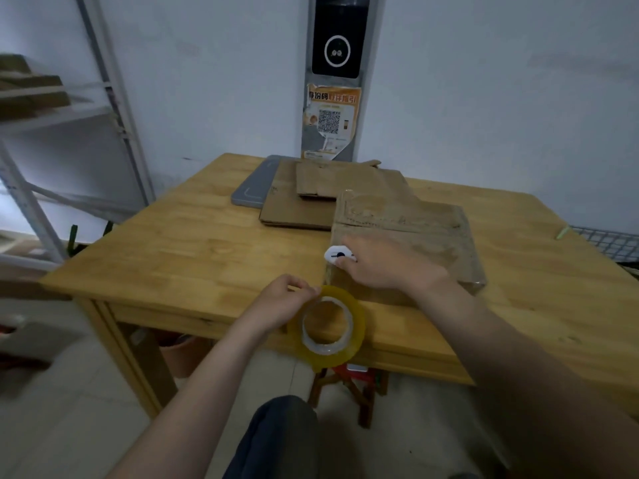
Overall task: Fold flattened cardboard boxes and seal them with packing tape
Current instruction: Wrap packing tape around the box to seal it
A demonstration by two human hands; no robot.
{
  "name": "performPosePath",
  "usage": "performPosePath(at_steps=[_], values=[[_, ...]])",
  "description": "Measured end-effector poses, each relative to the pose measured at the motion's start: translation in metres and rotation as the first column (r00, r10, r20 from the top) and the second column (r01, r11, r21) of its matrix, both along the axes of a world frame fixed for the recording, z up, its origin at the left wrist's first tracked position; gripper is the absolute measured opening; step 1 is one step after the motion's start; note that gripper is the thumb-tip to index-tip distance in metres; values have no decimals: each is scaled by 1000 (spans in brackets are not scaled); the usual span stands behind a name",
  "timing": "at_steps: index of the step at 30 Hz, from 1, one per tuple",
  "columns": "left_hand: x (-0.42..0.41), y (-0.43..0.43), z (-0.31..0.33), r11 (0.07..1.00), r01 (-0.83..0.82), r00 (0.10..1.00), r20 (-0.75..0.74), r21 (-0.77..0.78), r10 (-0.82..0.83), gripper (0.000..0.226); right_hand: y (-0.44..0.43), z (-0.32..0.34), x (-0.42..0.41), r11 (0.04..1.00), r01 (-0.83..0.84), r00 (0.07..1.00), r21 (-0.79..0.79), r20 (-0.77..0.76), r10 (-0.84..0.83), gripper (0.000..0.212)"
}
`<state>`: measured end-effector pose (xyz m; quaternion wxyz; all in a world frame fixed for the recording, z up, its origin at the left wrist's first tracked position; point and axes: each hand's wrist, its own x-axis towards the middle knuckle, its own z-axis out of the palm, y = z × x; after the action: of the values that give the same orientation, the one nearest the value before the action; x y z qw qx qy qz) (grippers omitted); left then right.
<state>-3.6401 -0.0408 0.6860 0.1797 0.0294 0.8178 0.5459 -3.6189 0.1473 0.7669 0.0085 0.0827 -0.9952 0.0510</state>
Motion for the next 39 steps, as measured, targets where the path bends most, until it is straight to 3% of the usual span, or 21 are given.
performPosePath(at_steps=[6, 9, 12, 16, 21, 24, 30, 39], values=[[5, 0, -5, 963, -51, 982, 190, 264, 0, 29, 7, 3, -5, 999, -34, 999, -20, 18, 35, 16], [14, 2, -5, 858, -90, 938, 334, 506, -99, 28, 7, 0, -8, 997, -73, 997, 39, 11, 72, 16], [21, 13, -8, 773, -154, 912, 389, 616, -128, 30, 6, 1, -14, 987, -129, 992, 91, 4, 129, 15], [25, 28, -14, 717, -250, 897, 435, 650, -81, 45, 6, 11, -21, 979, -137, 989, 147, 66, 129, 9], [28, 35, -23, 653, -266, 884, 450, 709, -128, 39, -3, 17, -26, 963, -159, 983, 216, 128, 134, 19], [29, 40, -24, 634, -262, 886, 442, 728, -141, 38, -9, 21, -29, 954, -193, 977, 231, 136, 165, 12], [20, 48, -21, 645, -274, 878, 459, 713, -134, 17, -10, 21, -31, 940, -210, 975, 269, 124, 182, 13], [17, 55, -17, 673, -257, 857, 485, 693, -172, 26, -7, 24, -30, 942, -201, 976, 268, 140, 169, 21]])
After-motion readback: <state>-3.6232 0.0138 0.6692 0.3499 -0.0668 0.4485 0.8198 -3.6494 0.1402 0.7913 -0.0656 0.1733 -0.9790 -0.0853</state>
